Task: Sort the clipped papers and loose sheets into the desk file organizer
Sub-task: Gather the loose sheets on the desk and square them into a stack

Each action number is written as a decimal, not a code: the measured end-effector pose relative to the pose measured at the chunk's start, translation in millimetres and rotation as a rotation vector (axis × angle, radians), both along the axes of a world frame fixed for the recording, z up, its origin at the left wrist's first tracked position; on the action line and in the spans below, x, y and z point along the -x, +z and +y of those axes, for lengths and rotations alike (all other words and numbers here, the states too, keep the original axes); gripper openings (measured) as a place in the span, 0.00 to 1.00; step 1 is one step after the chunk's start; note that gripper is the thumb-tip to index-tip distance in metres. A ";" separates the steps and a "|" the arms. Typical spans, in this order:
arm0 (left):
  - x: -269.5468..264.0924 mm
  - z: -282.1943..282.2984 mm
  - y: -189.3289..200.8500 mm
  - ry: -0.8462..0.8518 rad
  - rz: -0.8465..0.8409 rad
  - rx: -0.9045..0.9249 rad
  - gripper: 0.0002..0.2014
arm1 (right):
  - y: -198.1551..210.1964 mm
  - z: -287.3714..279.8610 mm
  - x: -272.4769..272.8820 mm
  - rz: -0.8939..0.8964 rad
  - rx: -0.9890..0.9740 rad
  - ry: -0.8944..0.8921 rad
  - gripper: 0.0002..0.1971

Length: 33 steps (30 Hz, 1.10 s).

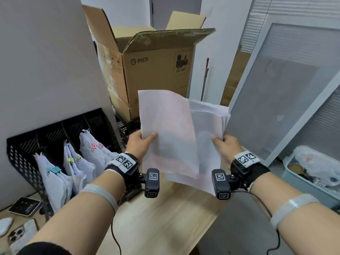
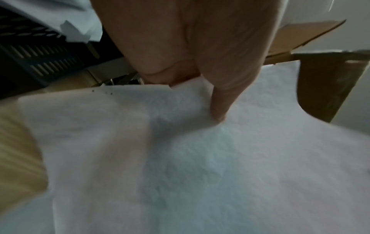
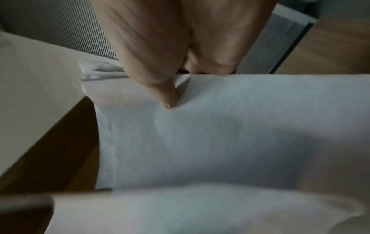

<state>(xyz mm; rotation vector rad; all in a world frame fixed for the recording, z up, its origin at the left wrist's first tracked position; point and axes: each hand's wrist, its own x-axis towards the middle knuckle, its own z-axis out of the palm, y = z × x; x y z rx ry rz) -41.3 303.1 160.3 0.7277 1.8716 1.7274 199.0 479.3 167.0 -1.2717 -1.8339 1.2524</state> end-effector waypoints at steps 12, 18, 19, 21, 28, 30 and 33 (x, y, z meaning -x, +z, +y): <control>-17.9 9.0 -31.1 0.025 -0.014 -0.038 0.35 | -18.4 -43.5 11.6 0.234 0.215 0.067 0.13; -19.4 10.5 -34.8 -0.007 0.000 -0.088 0.13 | -2.7 -53.5 18.7 0.221 0.198 0.034 0.13; -21.1 9.6 -38.6 -0.003 0.009 -0.094 0.11 | -3.3 -56.6 18.2 0.209 0.205 0.022 0.12; -25.0 5.9 -53.7 -0.013 0.029 -0.052 0.14 | -16.9 -60.3 16.2 0.111 0.232 0.001 0.09; -32.0 -1.1 -93.9 -0.115 0.008 0.117 0.27 | -73.0 -57.7 17.6 -0.171 0.299 0.085 0.18; -27.1 1.1 -95.9 -0.138 0.000 0.113 0.29 | -67.9 -51.9 19.6 -0.105 0.304 0.034 0.10; -22.2 3.7 -105.0 -0.150 -0.055 0.132 0.28 | -66.1 -44.5 28.5 -0.040 0.356 -0.036 0.11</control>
